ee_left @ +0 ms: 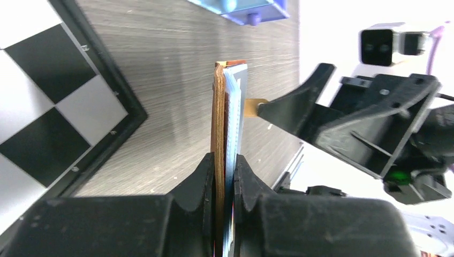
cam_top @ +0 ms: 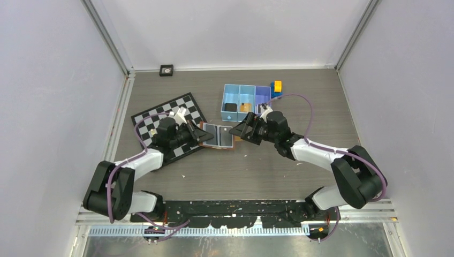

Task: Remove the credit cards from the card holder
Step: Pick up the card holder from the center of the board, then remove the credit card from the card holder.

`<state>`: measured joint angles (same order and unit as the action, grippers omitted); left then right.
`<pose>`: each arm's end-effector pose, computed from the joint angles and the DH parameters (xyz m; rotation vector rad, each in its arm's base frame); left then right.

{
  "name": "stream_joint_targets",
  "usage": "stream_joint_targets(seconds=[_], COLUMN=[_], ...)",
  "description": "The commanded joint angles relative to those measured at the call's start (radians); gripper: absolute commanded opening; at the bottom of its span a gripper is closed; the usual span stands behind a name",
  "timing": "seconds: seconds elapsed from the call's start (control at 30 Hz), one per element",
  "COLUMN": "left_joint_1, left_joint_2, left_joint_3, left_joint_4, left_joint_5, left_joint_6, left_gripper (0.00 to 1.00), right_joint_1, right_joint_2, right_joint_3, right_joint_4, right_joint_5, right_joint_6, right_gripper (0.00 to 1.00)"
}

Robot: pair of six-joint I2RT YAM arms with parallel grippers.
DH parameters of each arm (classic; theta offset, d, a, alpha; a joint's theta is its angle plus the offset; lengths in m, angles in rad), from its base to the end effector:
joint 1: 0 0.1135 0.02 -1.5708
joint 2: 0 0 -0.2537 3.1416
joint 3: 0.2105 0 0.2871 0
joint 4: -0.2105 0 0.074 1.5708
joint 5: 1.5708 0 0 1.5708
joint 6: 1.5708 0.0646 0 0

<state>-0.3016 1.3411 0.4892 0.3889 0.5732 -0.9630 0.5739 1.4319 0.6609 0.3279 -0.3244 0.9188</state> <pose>0.2828 -0.1247 0.1315 -0.3357 2.2152 -1.3297 0.2829 0.2074 0.1542 0.1547 2.2266 1.2199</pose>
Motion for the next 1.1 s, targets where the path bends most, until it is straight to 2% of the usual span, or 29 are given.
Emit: stream_joint_targets(seconds=[0.0, 0.13, 0.27, 0.47, 0.57, 0.63, 0.67, 0.8, 1.07], left_joint_1=[0.008, 0.009, 0.009, 0.009, 0.009, 0.009, 0.009, 0.009, 0.009], left_joint_2=[-0.101, -0.187, -0.267, -0.28, -0.252, -0.226, -0.212, -0.156, -0.116], left_joint_3=[-0.046, -0.093, -0.128, -0.133, -0.132, -0.129, -0.128, -0.126, -0.123], left_joint_4=[0.228, 0.287, 0.309, 0.32, 0.363, 0.4, 0.419, 0.502, 0.529], left_joint_5=[0.043, 0.001, -0.047, -0.037, -0.009, 0.013, 0.026, 0.07, 0.083], left_joint_6=[-0.074, -0.097, -0.102, -0.107, -0.125, -0.141, -0.15, -0.188, -0.203], left_gripper=[0.0, 0.0, 0.0, 0.0, 0.0, 0.0, 0.0, 0.0, 0.0], right_joint_1=[0.0, -0.001, -0.001, -0.001, -0.001, -0.001, -0.001, 0.0, -0.001], right_joint_2=[-0.022, -0.006, 0.007, 0.0, 0.0, -0.001, -0.001, 0.002, -0.004], right_joint_3=[-0.032, -0.044, -0.039, -0.063, -0.084, -0.093, -0.095, -0.099, -0.112], right_joint_4=[0.113, 0.183, 0.182, 0.277, 0.375, 0.416, 0.428, 0.451, 0.488], right_joint_5=[-0.008, -0.051, -0.052, -0.088, -0.128, -0.143, -0.148, -0.157, -0.154], right_joint_6=[-0.002, 0.023, 0.028, 0.046, 0.071, 0.083, 0.086, 0.095, 0.114], right_gripper=[0.89, 0.89, 0.89, 0.88, 0.77, 0.65, 0.59, 0.51, 0.16])
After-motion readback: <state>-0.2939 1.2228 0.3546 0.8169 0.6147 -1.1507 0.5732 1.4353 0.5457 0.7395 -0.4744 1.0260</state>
